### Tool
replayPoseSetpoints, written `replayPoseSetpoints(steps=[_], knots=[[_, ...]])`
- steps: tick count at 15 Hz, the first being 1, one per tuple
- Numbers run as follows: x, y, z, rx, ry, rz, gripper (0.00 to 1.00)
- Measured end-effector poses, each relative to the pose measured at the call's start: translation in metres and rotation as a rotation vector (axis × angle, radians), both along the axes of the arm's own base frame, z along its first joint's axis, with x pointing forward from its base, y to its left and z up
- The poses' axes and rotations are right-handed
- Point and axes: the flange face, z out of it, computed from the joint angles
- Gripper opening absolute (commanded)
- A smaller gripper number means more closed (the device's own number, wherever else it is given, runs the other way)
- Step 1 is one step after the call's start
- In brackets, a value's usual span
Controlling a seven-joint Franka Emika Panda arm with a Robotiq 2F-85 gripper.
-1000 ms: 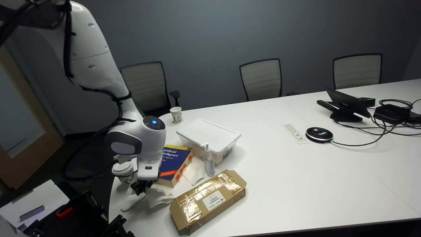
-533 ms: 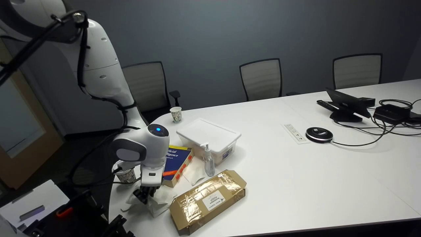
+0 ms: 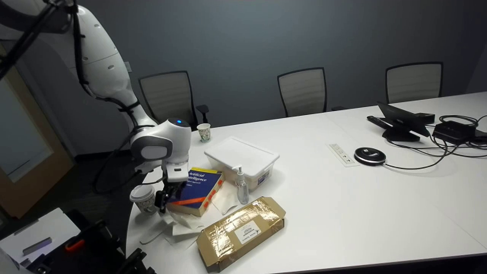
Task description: Move the napkins to the right.
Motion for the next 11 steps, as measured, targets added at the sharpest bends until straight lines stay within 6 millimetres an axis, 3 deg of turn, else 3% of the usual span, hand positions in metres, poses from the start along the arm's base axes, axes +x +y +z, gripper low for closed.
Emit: replayPoseSetpoints(steps=[5,8,11], knots=[[0.014,0.018,0.065,-0.028,0.075,0.058,1.00],[0.030,0.030,0.118,-0.053,-0.002,0.125,1.00],[0.040,0.055,0.173,-0.082,-0.092,0.198,1.00]])
